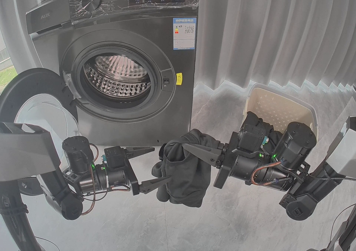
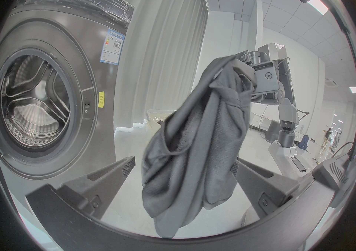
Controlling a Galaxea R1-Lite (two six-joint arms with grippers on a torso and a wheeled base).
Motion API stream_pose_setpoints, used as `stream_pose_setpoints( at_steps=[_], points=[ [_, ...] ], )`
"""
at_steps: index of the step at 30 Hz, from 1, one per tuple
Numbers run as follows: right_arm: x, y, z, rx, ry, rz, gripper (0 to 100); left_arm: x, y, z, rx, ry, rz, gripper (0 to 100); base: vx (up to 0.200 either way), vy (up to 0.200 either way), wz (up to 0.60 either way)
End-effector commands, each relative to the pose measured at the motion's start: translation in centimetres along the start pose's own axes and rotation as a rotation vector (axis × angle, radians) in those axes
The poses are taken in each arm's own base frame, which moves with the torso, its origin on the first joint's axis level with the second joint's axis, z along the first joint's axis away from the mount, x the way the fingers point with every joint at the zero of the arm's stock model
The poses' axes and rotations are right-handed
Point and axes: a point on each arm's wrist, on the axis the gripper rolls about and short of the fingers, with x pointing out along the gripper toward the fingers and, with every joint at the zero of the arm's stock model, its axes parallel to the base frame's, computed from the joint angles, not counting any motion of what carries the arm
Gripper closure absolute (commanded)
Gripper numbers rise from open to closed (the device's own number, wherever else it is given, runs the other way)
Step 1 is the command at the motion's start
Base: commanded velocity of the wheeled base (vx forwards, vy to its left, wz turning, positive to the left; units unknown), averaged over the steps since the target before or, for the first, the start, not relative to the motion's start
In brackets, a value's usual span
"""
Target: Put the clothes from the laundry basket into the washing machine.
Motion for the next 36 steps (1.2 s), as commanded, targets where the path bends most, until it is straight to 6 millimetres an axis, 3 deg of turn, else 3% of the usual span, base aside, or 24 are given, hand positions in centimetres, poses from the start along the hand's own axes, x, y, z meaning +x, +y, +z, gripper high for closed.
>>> stream_pose_setpoints(
  at_steps=[1, 18, 22, 36],
  points=[
    [0.0, 0.2, 0.0, 0.000, 0.002, 0.007, 100, 0.0, 0.5, 0.5, 0.017, -0.020, 0.012, 0, 0.000, 0.000, 0.00],
    [0.3, 0.5, -0.2, 0.005, 0.007, 0.017, 100, 2.6, 1.9, -1.1, 0.032, -0.041, -0.112, 0, 0.000, 0.000, 0.00],
    [0.5, 0.5, 0.0, 0.003, -0.005, 0.022, 100, 3.1, 1.4, -2.2, 0.012, -0.016, -0.134, 0, 0.000, 0.000, 0.00],
    [1.0, 0.4, 0.8, 0.003, -0.047, -0.002, 100, 4.9, -0.1, -2.9, 0.000, -0.002, -0.160, 0, 0.000, 0.000, 0.00]
  ],
)
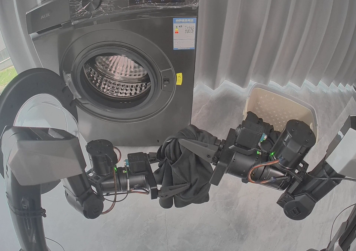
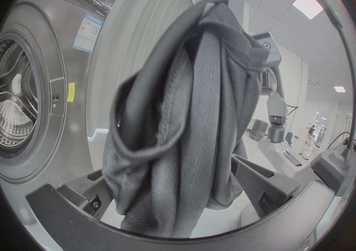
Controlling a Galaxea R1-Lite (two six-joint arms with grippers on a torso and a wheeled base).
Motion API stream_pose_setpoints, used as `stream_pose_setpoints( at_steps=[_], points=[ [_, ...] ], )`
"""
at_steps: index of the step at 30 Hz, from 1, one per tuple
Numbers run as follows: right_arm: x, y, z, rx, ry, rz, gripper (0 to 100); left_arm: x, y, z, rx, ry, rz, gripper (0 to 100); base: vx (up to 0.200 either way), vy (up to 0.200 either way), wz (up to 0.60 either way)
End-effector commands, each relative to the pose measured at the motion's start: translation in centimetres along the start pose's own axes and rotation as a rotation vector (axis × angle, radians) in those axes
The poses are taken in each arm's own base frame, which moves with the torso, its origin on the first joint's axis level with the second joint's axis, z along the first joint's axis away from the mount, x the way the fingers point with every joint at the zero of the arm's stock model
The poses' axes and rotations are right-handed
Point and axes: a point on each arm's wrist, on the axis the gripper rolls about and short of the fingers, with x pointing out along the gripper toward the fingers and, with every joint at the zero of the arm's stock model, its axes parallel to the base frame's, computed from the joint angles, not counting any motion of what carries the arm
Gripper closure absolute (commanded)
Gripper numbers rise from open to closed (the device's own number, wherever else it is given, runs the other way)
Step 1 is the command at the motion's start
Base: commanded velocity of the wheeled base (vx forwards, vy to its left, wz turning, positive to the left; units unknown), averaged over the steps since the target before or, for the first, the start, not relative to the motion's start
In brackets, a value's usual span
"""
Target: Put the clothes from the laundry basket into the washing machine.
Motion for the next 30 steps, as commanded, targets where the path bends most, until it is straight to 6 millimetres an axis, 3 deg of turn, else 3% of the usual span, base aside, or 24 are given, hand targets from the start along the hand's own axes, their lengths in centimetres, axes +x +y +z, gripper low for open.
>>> stream_pose_setpoints(
  at_steps=[1, 12, 13, 25, 30],
  points=[
    [0.3, 0.0, 0.4, 0.003, -0.021, -0.007, 100, 0.4, 0.0, -0.8, -0.017, 0.016, 0.013, 0, 0.000, 0.000, 0.00],
    [0.3, 0.0, 0.4, 0.008, -0.022, -0.023, 100, 0.9, 0.7, -0.5, -0.001, -0.002, 0.042, 0, 0.000, 0.000, 0.00],
    [0.2, 0.0, 0.4, 0.015, -0.022, -0.029, 100, 1.0, 0.7, -0.5, 0.000, -0.004, 0.040, 100, 0.000, 0.000, 0.00],
    [0.2, -0.9, 0.5, 0.015, -0.032, -0.054, 100, 0.6, -0.3, 1.0, 0.009, -0.022, 0.027, 100, 0.000, 0.000, 0.00],
    [0.3, -3.9, 0.0, 0.009, -0.039, -0.125, 100, -0.6, -2.4, 2.8, 0.013, -0.027, -0.005, 100, 0.000, 0.000, 0.00]
  ],
)
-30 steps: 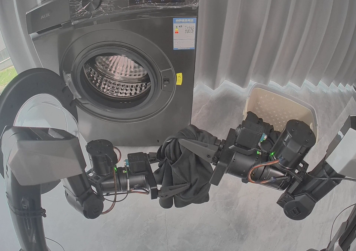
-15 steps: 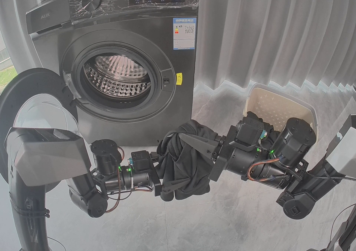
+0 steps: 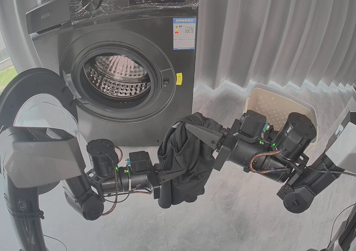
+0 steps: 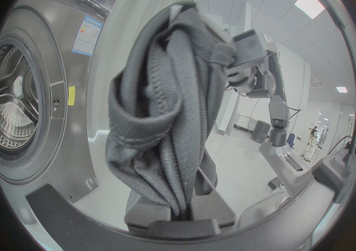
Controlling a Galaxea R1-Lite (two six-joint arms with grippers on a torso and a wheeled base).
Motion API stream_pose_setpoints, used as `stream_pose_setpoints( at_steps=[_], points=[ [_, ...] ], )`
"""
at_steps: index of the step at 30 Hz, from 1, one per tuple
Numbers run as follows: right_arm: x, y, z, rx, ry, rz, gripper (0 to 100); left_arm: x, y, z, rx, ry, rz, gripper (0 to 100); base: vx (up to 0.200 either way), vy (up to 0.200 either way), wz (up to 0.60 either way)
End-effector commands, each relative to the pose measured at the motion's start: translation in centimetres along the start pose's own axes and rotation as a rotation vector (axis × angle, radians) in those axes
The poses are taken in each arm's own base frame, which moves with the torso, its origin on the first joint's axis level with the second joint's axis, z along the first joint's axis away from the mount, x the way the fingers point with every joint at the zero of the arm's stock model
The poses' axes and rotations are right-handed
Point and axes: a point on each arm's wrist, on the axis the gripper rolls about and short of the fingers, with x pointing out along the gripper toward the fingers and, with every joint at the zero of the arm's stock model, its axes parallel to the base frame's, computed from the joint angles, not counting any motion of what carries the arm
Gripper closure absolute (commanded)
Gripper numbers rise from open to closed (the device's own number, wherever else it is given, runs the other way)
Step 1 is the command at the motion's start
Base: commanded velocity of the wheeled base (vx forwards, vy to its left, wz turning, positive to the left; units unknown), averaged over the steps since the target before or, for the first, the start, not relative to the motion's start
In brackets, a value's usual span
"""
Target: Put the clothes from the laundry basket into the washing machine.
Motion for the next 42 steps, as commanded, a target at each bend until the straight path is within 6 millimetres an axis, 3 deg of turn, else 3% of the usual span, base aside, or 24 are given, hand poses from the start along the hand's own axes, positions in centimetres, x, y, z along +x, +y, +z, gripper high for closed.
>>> stream_pose_setpoints(
  at_steps=[1, 5, 14, 20, 31, 32, 38, 42],
  points=[
    [0.4, -2.8, -1.0, -0.002, 0.008, -0.062, 100, -1.3, -2.1, 2.2, 0.014, -0.016, -0.030, 100, 0.000, 0.000, 0.00],
    [0.4, -3.8, -1.4, 0.012, 0.012, -0.088, 100, -2.3, -3.5, 3.0, 0.013, -0.013, -0.047, 100, 0.000, 0.000, 0.00],
    [0.2, -3.8, -1.8, 0.059, 0.025, -0.091, 100, -3.5, -5.2, 5.4, 0.054, -0.061, -0.068, 100, 0.000, 0.000, 0.00],
    [-0.3, -3.5, -3.7, 0.088, 0.093, -0.094, 100, -3.7, -5.1, 6.1, 0.070, -0.082, -0.062, 100, 0.000, 0.000, 0.00],
    [-1.0, -2.9, -5.2, 0.107, 0.158, -0.087, 100, -3.7, -4.9, 6.6, 0.083, -0.099, -0.045, 100, 0.000, 0.000, 0.00],
    [-1.0, -2.9, -5.2, 0.106, 0.155, -0.085, 0, -3.7, -4.9, 6.7, 0.081, -0.100, -0.045, 100, 0.000, 0.000, 0.00],
    [-1.0, -2.3, -5.2, 0.105, 0.159, -0.078, 0, -3.9, -4.8, 7.1, 0.087, -0.109, -0.023, 100, 0.000, 0.000, 0.00],
    [-2.8, -2.0, -4.2, 0.070, 0.171, -0.099, 0, -4.4, -4.7, 7.4, 0.076, -0.113, 0.049, 100, 0.000, 0.000, 0.00]
  ],
)
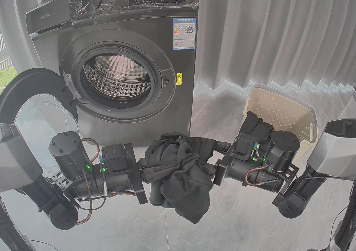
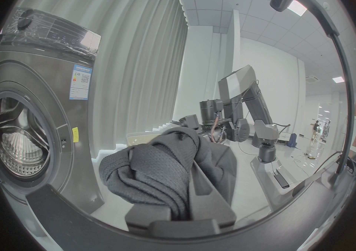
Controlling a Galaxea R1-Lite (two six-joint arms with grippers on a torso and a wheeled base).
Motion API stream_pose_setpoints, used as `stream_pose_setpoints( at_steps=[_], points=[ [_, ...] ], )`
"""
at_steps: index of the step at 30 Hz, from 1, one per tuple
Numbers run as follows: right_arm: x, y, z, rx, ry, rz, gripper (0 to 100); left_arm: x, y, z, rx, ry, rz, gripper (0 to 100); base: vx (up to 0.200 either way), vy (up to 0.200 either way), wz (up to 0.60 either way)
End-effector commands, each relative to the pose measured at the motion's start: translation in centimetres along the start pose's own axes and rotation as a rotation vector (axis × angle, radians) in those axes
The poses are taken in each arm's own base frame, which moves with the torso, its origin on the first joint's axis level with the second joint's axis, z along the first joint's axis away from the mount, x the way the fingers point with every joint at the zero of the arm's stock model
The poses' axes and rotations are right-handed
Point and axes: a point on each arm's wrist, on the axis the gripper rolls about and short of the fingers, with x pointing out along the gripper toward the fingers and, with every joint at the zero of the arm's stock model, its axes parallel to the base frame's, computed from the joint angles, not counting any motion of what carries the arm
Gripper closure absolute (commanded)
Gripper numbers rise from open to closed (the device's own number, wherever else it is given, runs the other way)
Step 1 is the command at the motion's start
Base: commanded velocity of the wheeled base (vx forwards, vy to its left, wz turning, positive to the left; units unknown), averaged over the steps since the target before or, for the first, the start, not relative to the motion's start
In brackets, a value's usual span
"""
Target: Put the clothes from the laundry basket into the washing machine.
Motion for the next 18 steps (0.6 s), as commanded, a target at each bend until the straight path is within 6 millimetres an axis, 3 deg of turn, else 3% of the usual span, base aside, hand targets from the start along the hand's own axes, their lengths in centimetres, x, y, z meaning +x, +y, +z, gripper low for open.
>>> stream_pose_setpoints(
  at_steps=[1, 9, 18],
  points=[
    [-2.8, 0.3, 1.1, -0.025, 0.005, -0.032, 0, -0.7, 0.3, 0.8, -0.005, -0.013, 0.076, 100, 0.000, 0.000, 0.00],
    [-6.5, 0.7, 2.9, -0.063, -0.016, -0.089, 0, -2.1, 1.2, 0.6, -0.017, 0.008, 0.203, 100, 0.000, 0.000, 0.00],
    [-7.4, -0.6, 3.3, -0.106, -0.025, -0.146, 0, -2.9, 1.2, 1.0, -0.022, 0.006, 0.245, 100, 0.000, 0.000, 0.00]
  ],
)
